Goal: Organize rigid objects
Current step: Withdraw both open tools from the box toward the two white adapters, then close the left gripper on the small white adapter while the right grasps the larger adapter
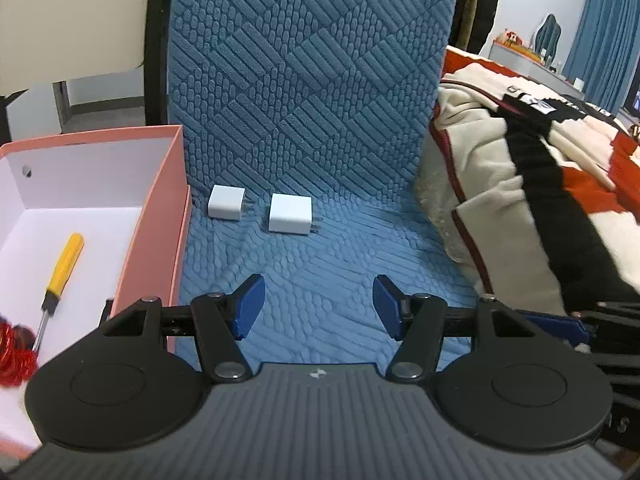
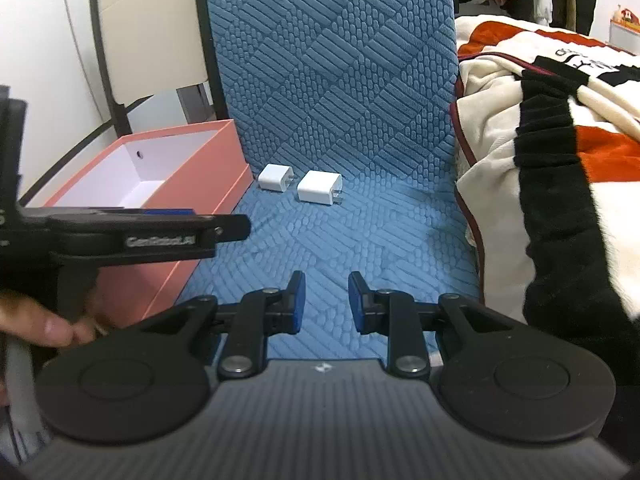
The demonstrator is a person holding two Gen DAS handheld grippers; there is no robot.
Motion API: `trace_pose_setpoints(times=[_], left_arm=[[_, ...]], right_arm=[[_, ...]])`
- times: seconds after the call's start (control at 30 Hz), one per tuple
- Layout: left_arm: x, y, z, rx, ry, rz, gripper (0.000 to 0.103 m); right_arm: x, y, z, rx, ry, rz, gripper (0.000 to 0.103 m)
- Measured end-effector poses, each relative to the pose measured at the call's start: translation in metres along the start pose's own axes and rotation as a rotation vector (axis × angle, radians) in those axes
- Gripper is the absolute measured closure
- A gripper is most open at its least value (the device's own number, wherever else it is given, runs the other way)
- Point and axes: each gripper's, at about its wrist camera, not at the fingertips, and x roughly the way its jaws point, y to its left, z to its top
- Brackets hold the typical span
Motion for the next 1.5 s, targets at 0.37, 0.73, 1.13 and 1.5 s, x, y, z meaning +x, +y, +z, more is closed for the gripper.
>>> trace_pose_setpoints(times=[0.37,0.73,1.13,1.5], left_arm=[[0.063,0.007,0.038,0.039,0.06,0.023,0.038],[0.135,0.023,0.08,0.072,0.135,0.141,0.038],[0.179,0.05,0.11,0.062,0.212,0.195,0.039],[0.207,0.054,0.111,0.127,0.262,0.205,0.039]], right_arm=[[0.049,-0.011,0.024,0.069,-0.011,0.056,0.075],[0.125,-0.009,0.053,-0.014,0.053,0.134,0.038],[0.221,0.003,0.084,-0.11,0.093,0.149,0.037],[0.268,0.013,0.083,-0.239,0.084,0.126,0.037]])
